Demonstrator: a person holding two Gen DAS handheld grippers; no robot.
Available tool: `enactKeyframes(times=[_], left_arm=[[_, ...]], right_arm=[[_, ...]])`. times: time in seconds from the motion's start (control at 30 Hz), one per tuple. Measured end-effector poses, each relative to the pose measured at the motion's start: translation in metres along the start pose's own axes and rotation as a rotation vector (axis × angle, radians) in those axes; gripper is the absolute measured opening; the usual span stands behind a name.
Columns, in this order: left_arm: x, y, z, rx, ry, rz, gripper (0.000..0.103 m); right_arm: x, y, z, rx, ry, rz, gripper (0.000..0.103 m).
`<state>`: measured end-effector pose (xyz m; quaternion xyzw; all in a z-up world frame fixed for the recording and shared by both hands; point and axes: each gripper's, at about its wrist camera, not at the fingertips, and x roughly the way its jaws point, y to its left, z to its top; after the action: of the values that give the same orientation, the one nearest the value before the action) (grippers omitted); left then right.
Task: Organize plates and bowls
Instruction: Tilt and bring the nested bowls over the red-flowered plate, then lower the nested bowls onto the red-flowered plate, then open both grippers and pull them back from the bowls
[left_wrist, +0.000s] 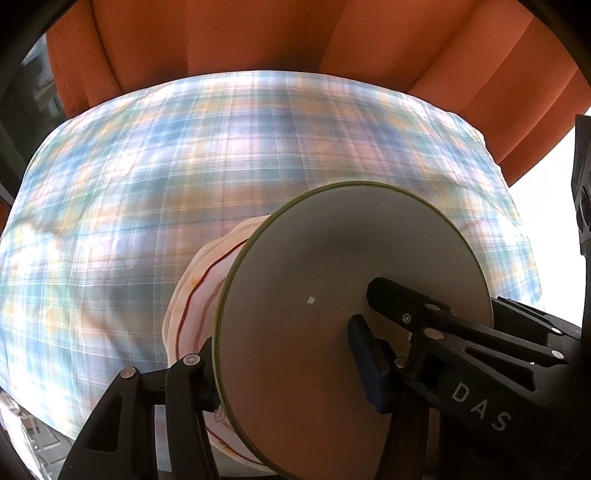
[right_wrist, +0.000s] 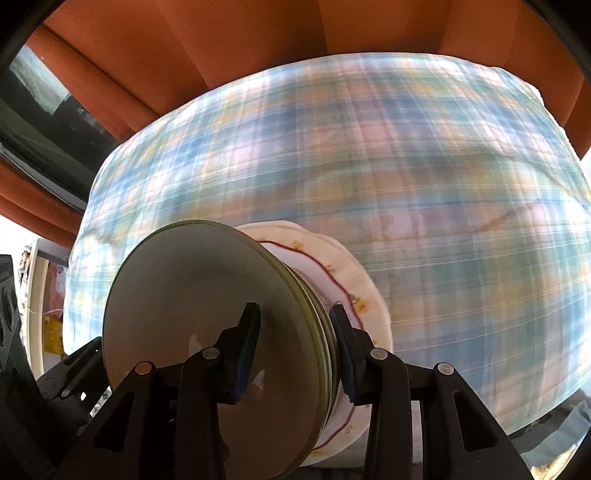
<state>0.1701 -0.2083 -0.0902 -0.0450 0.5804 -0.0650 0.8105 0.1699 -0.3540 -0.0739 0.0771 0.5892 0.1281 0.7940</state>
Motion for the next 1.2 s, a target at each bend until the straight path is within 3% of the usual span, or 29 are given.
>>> enactKeyframes(times=[0.27, 0.47, 0.57, 0.73, 0.97, 1.2], left_arm=[[0.004, -0.011, -0.004, -0.016, -0.020, 0.076, 0.067], [0.000, -0.014, -0.009, -0.035, -0.037, 0.153, 0.074], [-0.008, -0.012, -0.014, -0.037, -0.059, 0.172, 0.076], [-0.026, -0.014, -0.022, 0.003, -0.144, 0.171, 0.076], [-0.056, 0.006, -0.029, 0.016, -0.281, 0.110, 0.077], [-0.083, 0.043, -0.048, 0.034, -0.359, 0.107, 0.079]], right_arm=[[0.001, -0.005, -0.003, -0.079, -0.021, 0.037, 0.043], [0.003, -0.012, -0.007, -0.091, -0.039, 0.040, 0.063], [-0.001, -0.010, -0.010, -0.107, -0.065, 0.048, 0.068], [-0.018, -0.009, -0.019, -0.091, -0.122, 0.029, 0.069], [-0.055, 0.002, -0.033, -0.047, -0.268, -0.048, 0.069], [-0.082, 0.045, -0.062, -0.044, -0.373, -0.133, 0.069]])
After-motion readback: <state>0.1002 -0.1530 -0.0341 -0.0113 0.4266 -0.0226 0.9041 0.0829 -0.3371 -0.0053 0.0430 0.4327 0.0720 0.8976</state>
